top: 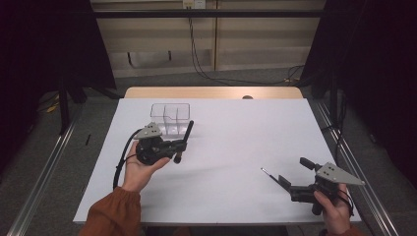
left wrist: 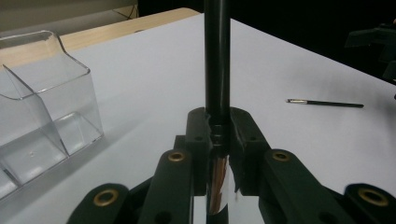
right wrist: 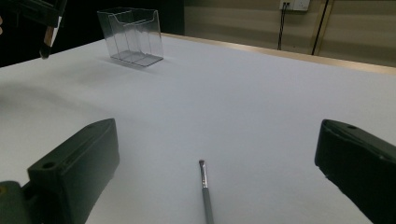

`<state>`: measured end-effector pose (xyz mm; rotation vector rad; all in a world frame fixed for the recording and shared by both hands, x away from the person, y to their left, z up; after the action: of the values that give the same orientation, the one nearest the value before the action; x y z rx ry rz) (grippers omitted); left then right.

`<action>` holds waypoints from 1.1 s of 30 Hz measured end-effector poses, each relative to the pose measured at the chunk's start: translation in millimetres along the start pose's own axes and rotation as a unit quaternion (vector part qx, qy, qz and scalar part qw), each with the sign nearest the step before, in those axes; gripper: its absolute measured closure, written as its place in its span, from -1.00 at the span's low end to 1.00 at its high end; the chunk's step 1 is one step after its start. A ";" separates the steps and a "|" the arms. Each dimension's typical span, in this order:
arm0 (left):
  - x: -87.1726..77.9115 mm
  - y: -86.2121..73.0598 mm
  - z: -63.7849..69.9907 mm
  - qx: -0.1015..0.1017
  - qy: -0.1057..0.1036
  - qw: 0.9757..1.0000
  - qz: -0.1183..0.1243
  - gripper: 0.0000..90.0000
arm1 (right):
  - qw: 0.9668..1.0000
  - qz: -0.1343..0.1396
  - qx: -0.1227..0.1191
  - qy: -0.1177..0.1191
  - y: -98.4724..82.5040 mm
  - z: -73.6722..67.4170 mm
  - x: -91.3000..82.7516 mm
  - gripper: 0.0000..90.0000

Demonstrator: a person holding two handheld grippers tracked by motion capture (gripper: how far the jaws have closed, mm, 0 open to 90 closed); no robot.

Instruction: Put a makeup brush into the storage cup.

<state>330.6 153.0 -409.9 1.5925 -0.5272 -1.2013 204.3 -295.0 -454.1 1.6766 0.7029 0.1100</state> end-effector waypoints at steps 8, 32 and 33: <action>-9.0 -3.2 19.8 0.006 -0.012 1.000 0.008 0.76 | 1.000 0.002 -0.004 0.007 0.4 -0.6 -0.1 -1.00; 2.3 -2.5 58.6 0.042 -0.116 0.992 -0.029 0.76 | 0.999 -0.009 -0.018 0.032 0.9 -8.0 5.5 -1.00; 3.5 -1.5 59.9 0.047 -0.122 0.991 -0.034 0.76 | 0.999 -0.012 -0.023 0.035 1.0 -8.7 6.8 -1.00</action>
<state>278.6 123.1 -411.1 1.5612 -0.6996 -1.4516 206.3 -284.1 -453.1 1.6260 0.7672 0.1677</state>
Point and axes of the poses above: each handheld gripper's, and its own axes: x roughly forward along the jaws, y roughly out of its top, z roughly to its right, the point moved 1 cm from there along x, roughly forward along the jaws, and after that the axes turned 10 degrees about x, right-handed, at the moved point
